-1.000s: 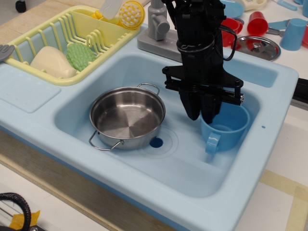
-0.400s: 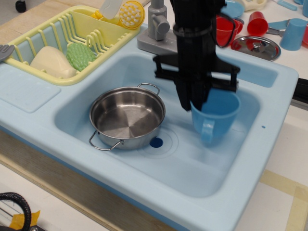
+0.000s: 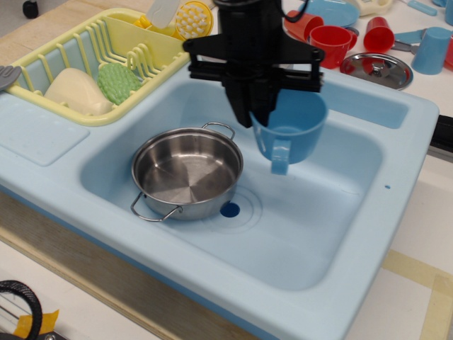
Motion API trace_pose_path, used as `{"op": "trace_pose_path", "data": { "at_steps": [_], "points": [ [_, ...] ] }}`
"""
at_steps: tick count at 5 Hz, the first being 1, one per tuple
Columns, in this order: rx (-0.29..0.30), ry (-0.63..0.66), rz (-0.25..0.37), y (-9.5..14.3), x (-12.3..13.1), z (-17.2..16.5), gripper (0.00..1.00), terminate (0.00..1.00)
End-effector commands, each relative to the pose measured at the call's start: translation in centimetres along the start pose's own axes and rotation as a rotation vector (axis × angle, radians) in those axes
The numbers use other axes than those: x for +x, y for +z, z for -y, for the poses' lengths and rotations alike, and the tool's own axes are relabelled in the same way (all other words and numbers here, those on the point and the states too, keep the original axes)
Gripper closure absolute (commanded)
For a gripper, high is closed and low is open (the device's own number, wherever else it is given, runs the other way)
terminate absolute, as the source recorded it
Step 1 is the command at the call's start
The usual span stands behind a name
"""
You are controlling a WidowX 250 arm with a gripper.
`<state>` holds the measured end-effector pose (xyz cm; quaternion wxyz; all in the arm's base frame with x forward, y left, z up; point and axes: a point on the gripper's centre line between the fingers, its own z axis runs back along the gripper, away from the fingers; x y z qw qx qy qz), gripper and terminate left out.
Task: Put cup into pot or pan
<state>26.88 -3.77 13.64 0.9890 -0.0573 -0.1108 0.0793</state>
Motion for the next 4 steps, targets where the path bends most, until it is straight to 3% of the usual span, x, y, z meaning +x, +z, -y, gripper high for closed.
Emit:
{"op": "trace_pose_path", "data": {
  "at_steps": [1,4],
  "points": [
    [-0.005,0.087,0.044,1.5,-0.2,-2.6,1.00,0.00],
    [0.000,0.137,-0.004,1.6,-1.2,-6.3,1.00,0.00]
  ]
}}
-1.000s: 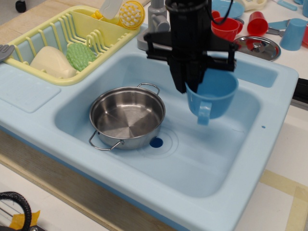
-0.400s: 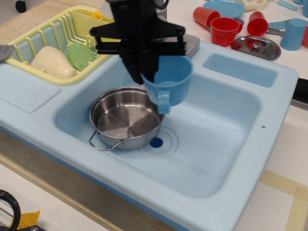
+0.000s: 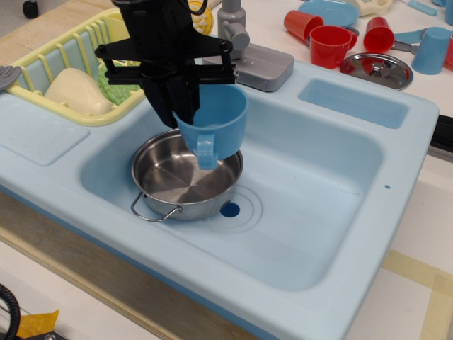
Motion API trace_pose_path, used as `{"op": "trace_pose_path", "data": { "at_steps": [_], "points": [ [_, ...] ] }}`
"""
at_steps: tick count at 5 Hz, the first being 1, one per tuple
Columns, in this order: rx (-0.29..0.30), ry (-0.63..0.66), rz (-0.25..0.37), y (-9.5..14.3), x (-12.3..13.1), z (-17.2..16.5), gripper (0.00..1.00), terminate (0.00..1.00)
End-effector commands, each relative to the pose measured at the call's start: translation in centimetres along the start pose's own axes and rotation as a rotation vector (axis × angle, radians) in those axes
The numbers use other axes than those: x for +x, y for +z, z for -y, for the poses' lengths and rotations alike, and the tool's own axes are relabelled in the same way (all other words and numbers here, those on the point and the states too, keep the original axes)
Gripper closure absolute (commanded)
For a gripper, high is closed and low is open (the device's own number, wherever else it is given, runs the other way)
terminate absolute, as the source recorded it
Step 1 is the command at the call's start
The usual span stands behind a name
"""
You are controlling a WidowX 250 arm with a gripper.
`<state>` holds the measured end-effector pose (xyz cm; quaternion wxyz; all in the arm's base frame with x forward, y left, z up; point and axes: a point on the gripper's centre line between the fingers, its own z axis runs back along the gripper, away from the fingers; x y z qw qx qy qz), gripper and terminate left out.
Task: Put cup into pot or pan
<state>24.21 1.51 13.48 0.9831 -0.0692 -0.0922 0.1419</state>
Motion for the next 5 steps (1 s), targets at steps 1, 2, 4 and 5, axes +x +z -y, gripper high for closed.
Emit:
{"op": "trace_pose_path", "data": {
  "at_steps": [1,2,4,5],
  "points": [
    [0.011,0.025,0.001,0.94,0.43,-1.36,1.00,0.00],
    [-0.009,-0.006,0.010,1.18,0.38,-1.85,0.00,0.00],
    [-0.009,-0.006,0.010,1.18,0.38,-1.85,0.00,0.00],
    [-0.009,-0.006,0.010,1.18,0.38,-1.85,0.00,1.00]
  ]
}}
